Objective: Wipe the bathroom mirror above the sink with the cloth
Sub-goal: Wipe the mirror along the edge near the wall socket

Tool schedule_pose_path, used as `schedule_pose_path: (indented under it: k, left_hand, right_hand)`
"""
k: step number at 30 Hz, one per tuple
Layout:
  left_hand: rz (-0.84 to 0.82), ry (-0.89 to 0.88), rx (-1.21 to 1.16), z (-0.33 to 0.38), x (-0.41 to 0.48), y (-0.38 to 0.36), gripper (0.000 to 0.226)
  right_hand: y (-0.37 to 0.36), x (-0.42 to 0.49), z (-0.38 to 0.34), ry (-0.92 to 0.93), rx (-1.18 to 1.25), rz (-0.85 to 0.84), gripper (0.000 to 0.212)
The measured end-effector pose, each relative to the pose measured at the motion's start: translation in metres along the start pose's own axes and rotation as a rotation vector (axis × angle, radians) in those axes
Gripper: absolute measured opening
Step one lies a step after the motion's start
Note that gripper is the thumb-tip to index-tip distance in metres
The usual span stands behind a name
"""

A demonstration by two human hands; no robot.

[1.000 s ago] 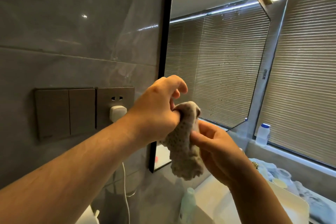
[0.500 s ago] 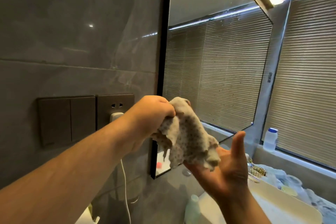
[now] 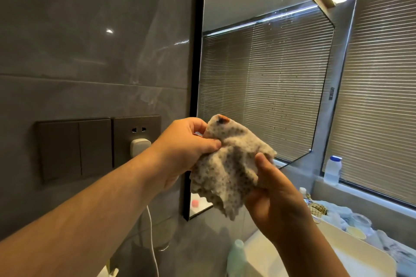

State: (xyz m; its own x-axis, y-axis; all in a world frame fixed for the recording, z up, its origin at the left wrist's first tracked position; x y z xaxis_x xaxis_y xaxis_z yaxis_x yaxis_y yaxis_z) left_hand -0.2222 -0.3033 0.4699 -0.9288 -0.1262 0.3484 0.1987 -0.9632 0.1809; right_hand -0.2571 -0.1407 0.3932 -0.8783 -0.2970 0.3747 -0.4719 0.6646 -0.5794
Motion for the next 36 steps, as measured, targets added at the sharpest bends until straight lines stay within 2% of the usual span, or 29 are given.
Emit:
schedule_pose_path:
  k: [2, 3, 6, 8, 11, 14, 17, 20, 22, 25, 27, 29, 31, 34, 36]
  left_hand:
    - [0.015, -0.017, -0.008, 0.003, -0.002, 0.0, 0.011]
    - [-0.002, -0.017, -0.001, 0.002, -0.002, 0.0, 0.011]
    - [-0.132, 0.012, -0.005, 0.002, -0.006, 0.001, 0.02]
    - [-0.192, 0.022, -0.044, 0.001, -0.007, 0.003, 0.029]
    - [-0.212, 0.029, -0.177, 0.001, -0.009, 0.005, 0.035]
    - [-0.214, 0.05, -0.292, 0.0, -0.006, 0.006, 0.035]
    - [-0.19, 0.083, -0.394, 0.001, -0.005, 0.01, 0.028]
    - [-0.158, -0.006, -0.243, 0.006, -0.007, 0.011, 0.012]
    - [-0.121, -0.052, -0.121, 0.005, -0.006, 0.009, 0.022]
    - [-0.075, -0.098, -0.03, 0.001, -0.005, 0.008, 0.038]
    - [-0.054, -0.146, 0.016, 0.001, -0.005, 0.008, 0.043]
    - [-0.018, -0.191, 0.063, 0.001, -0.003, 0.007, 0.045]
    - [0.03, -0.28, 0.174, 0.002, -0.003, 0.006, 0.046]
    - [0.027, -0.461, 0.395, 0.003, -0.011, 0.0, 0.043]
    - [-0.017, -0.61, 0.511, -0.002, -0.017, -0.009, 0.039]
  right_hand:
    - [0.001, -0.001, 0.004, -0.043, -0.05, 0.065, 0.093]
    - [0.002, 0.0, 0.004, -0.037, -0.064, 0.1, 0.091]
    - [0.005, 0.002, 0.001, 0.041, -0.097, 0.157, 0.056]
    - [0.004, 0.003, -0.003, 0.072, -0.07, 0.133, 0.051]
    - [0.003, 0.003, -0.01, 0.12, 0.026, 0.065, 0.056]
    - [0.003, 0.004, -0.014, 0.151, 0.03, -0.074, 0.063]
    - [0.008, 0.004, -0.016, 0.148, 0.05, -0.056, 0.068]
    - [0.016, 0.001, -0.016, 0.087, 0.27, -0.132, 0.052]
    - [0.016, -0.003, -0.013, 0.042, 0.326, -0.116, 0.055]
    - [0.017, -0.003, -0.01, -0.011, 0.211, -0.023, 0.074]
    - [0.006, -0.003, -0.008, -0.053, 0.016, -0.019, 0.086]
    - [0.001, -0.004, -0.003, -0.046, -0.315, -0.034, 0.072]
    - [0.002, -0.003, 0.002, 0.013, -0.501, 0.09, 0.05]
    - [-0.001, -0.002, 0.005, 0.137, -0.623, 0.284, 0.021]
    - [-0.004, -0.002, 0.005, 0.151, -0.599, 0.328, 0.008]
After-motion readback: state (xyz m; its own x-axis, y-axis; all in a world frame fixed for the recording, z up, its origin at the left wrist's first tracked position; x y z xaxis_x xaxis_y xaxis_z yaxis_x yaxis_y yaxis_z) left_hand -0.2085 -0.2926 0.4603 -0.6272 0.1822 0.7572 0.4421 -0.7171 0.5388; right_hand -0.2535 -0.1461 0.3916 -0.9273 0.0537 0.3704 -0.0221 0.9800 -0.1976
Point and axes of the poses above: each hand's wrist, its own x-axis towards the middle knuckle, its own y-axis out of the back of the hand, z = x × y, the point moved 2 cm from there along x, towards the middle knuckle, and after that the axes turned 5 degrees about z, right-handed, at the moved point
